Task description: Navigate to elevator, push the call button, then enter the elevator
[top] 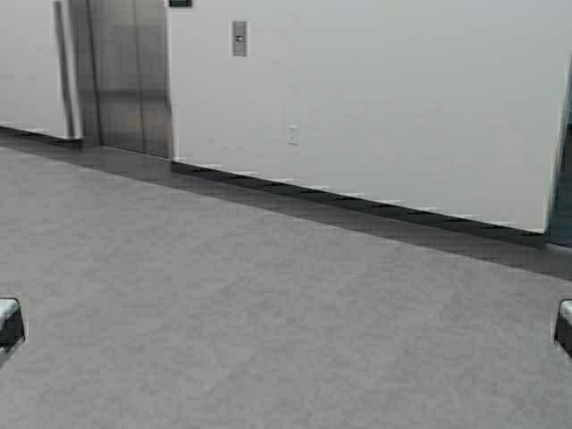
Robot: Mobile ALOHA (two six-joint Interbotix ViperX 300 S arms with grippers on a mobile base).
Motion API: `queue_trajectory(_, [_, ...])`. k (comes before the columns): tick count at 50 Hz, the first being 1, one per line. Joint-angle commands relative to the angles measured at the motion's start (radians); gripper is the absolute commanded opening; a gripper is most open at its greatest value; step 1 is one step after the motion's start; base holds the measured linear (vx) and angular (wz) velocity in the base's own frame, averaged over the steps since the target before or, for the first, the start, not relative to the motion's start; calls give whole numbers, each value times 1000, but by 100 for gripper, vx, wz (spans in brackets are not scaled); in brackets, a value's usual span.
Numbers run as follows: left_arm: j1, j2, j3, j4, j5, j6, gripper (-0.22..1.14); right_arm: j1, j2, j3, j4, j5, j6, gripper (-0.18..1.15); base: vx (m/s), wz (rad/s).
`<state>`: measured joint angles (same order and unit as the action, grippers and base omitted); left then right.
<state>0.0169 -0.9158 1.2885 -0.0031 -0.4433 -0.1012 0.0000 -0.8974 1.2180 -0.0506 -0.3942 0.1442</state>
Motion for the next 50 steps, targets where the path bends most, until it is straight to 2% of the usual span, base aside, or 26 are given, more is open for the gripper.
queue_trajectory(1, [-3,-11,-5,2,-5,-6,3,2,6,-20,-2,-9,3,5,69,-11])
queue_trajectory(16, [-12,8,-20,2,-6,-2,3,2,3,-18,-2,-9,3,5,72,-1])
queue_trajectory(36, [-12,20,-28,2,-9,-8,3,0,-9,6,-2,0,-8,5,71,16])
queue_trajectory(50, [-12,-2,-20,3,-9,-18,3,0,-2,-28,-2,-8,-11,5,71,1])
